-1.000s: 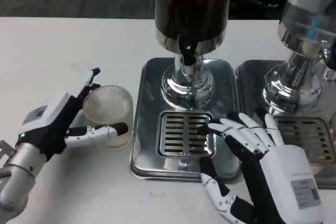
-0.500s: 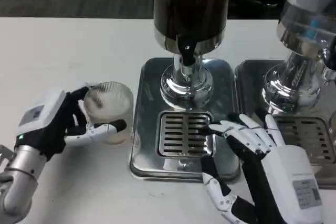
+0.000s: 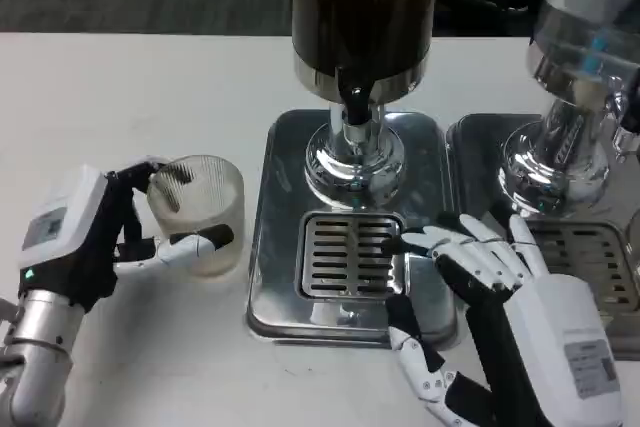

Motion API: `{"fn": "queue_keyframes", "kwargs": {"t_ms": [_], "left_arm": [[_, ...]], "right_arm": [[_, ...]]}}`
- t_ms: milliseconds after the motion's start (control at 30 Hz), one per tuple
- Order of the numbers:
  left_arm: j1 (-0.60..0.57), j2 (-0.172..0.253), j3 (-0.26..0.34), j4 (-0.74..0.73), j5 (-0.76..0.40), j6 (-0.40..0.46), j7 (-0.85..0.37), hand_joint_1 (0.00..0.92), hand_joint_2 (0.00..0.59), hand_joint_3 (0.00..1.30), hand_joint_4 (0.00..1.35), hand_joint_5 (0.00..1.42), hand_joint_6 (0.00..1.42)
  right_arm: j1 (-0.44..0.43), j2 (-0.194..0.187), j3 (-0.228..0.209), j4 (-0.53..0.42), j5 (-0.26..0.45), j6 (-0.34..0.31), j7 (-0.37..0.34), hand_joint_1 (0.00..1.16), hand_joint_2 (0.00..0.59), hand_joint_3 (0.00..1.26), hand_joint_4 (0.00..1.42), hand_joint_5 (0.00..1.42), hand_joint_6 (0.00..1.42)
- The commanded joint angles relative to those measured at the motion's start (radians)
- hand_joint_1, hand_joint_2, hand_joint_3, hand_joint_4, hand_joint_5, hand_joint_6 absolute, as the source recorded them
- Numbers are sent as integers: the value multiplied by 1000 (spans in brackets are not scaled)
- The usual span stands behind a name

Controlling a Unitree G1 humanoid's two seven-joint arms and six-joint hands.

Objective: Grasp the cup under the faucet to collect the drink, then remove the cup.

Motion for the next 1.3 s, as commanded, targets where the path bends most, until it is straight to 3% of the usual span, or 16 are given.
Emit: {"fn": "queue_keyframes", "kwargs": {"t_ms": [33, 300, 433, 933, 1300], "left_arm": [[11, 16, 29, -30, -23, -48, 52, 366, 104, 692, 843, 1121, 1424], [19, 31, 64, -58, -29, -90, 46, 361, 100, 710, 855, 1134, 1424], [4, 17, 44, -77, -2, -95, 47, 360, 100, 710, 855, 1134, 1424], [-61, -67, -46, -62, 49, -73, -3, 359, 95, 724, 865, 1134, 1423], [-115, -131, -106, -53, 59, -12, -93, 348, 98, 725, 858, 1122, 1419]], "right_arm": [[4, 1, 0, -10, 10, -7, -13, 384, 494, 420, 329, 198, 28], [3, 2, 4, -10, 12, -11, -17, 390, 492, 426, 332, 199, 31], [-4, 5, 2, -10, 15, -10, -19, 394, 491, 427, 332, 199, 32], [30, 21, 12, -21, -3, -6, -55, 405, 490, 428, 332, 207, 43], [64, 35, 21, -36, -15, -3, -86, 401, 498, 428, 332, 209, 61]]}}
